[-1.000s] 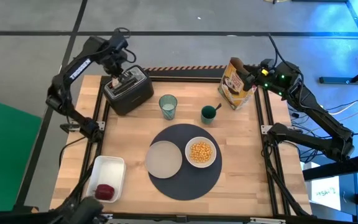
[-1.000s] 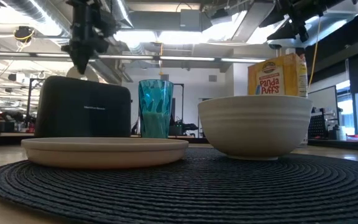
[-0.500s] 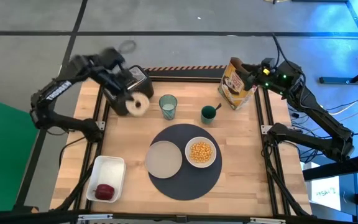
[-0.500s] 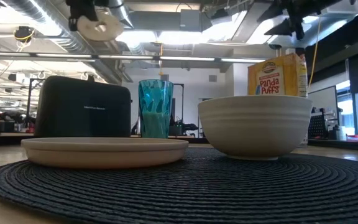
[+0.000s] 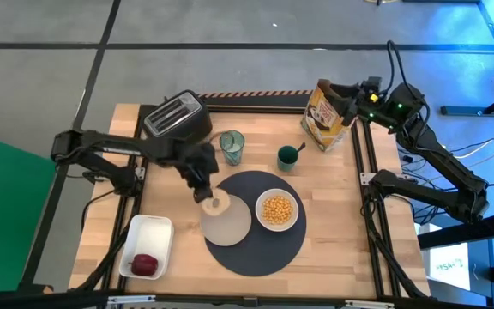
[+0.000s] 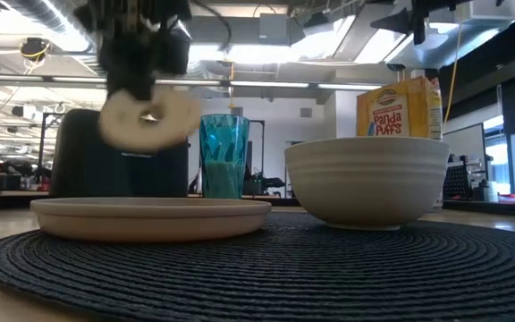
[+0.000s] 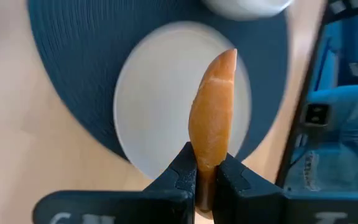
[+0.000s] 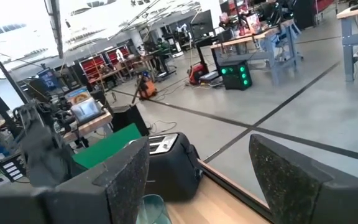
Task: Arrange a breakfast setting
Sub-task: Put the sliced bagel from the toaster on the gray plate, then put the red apple from the white bin on the white plate at the bottom of the sliced bagel
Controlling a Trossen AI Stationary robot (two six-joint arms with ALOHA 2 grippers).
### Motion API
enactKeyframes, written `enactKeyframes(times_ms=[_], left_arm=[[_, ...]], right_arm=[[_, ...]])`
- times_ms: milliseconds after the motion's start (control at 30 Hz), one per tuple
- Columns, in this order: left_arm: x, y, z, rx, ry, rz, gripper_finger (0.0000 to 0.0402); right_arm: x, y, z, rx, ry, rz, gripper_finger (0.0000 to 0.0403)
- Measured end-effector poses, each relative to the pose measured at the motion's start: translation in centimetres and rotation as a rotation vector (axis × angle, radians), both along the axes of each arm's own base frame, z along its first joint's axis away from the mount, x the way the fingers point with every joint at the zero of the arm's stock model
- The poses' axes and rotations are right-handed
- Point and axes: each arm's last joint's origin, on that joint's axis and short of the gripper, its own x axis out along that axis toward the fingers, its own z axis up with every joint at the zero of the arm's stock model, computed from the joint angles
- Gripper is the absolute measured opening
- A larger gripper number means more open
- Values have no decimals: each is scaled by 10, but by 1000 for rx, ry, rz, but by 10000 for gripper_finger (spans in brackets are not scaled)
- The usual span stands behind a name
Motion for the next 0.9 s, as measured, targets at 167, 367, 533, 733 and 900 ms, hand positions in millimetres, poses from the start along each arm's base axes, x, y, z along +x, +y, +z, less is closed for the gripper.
enactKeyframes(times_ms=[167, 367, 533, 733, 900], left_arm=[[5, -11, -35, -3, 61, 48, 24], [11, -17, -44, 95, 50, 82, 76], [10, -18, -45, 144, 65, 113, 130], [-3, -15, -42, 84, 226, 203, 166], [-16, -17, -17, 115, 357, 241, 167]], right_arm=[[0, 0, 0, -1, 1, 9, 264], [0, 1, 0, -3, 3, 37, 264], [1, 2, 0, -7, 5, 61, 264], [1, 2, 0, -26, 15, 78, 264], [1, 2, 0, -88, 42, 90, 264]])
